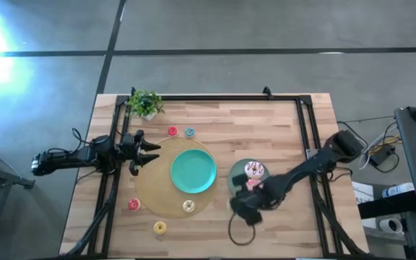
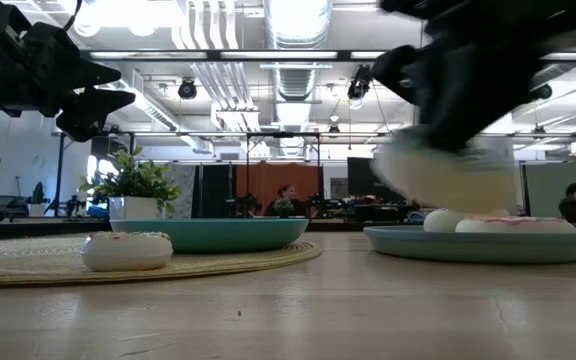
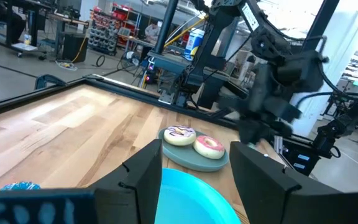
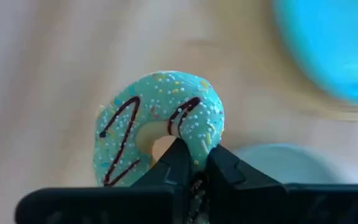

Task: Pick & Place donuts
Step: Put the large green donut on the right plate

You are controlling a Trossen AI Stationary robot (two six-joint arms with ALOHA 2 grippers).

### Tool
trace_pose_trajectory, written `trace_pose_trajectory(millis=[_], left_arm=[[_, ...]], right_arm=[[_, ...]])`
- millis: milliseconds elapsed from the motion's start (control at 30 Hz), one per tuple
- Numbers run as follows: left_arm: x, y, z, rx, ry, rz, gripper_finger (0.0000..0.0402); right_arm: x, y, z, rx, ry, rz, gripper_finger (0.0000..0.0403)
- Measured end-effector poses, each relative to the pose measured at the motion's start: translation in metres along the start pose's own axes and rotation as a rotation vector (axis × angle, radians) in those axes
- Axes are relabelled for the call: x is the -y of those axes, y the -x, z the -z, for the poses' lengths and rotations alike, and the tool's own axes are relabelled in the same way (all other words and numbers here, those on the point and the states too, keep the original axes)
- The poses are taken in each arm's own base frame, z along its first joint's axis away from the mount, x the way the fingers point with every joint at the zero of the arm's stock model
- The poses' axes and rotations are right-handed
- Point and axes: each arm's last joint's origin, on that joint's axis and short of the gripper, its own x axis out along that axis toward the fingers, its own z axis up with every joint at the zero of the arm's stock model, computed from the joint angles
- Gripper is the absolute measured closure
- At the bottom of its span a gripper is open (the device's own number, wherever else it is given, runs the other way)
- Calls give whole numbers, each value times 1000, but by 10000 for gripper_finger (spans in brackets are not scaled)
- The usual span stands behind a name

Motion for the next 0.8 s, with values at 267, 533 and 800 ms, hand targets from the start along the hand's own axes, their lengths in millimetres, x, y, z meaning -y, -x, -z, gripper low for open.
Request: trace_pose_trajectory(millis=[267, 533, 800], left_arm=[[0, 0, 0, -2, 39, 0, 239], [0, 0, 0, -3, 147, -1, 239], [0, 0, 0, -3, 207, -2, 239]], right_arm=[[81, -19, 6, -55, -414, 177, 351], [125, -24, 29, -210, -570, 126, 350], [116, -23, 44, -281, -401, -2, 350]])
